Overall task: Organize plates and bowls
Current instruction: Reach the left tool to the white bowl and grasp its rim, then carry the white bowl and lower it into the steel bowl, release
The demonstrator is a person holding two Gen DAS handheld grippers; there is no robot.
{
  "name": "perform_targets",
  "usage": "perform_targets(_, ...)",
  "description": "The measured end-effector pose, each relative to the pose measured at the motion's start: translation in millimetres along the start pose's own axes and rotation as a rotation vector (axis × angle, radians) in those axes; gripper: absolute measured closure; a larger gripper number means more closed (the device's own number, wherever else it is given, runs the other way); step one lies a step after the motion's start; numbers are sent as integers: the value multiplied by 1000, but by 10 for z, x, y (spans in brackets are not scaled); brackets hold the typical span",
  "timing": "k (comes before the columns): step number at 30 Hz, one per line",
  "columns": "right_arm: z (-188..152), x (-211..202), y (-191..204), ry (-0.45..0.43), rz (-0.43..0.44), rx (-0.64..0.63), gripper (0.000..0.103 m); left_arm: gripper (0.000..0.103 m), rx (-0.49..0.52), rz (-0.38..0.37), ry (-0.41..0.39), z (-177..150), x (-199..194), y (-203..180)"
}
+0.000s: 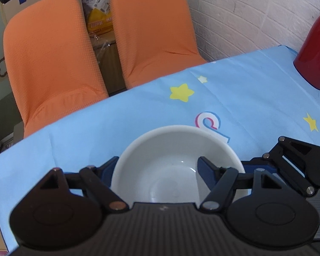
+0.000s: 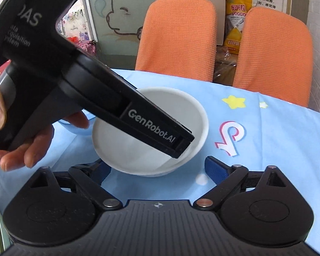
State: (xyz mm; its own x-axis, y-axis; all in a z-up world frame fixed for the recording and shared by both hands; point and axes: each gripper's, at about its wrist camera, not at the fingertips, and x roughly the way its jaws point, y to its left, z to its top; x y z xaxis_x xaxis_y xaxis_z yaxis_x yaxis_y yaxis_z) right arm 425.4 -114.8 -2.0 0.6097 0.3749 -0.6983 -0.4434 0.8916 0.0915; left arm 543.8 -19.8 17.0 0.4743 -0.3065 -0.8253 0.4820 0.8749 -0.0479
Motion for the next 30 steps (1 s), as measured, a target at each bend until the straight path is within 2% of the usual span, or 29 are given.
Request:
perform_targets(11,-8,-303,113,-93,-63,-73,0,31,-6,-9,-55,-81,-186,-70)
perform_targets(18,-60,-727,195,-154,-105,-120,0,31,10,5,-134,-195,-709,-394)
perform_targets(21,-169,-1016,244,-183,-119,-125,0,31,24,2,-159,-341,-961,-611)
perform_targets(25,-485,-1438,345,-204,-136,-108,0,31,40,-19,-171,-655,-1248,-954)
perform_targets(30,-966,-1834,709,-188,-170,-89,0,30,73,-35,-173,-1180,-1480,-1440)
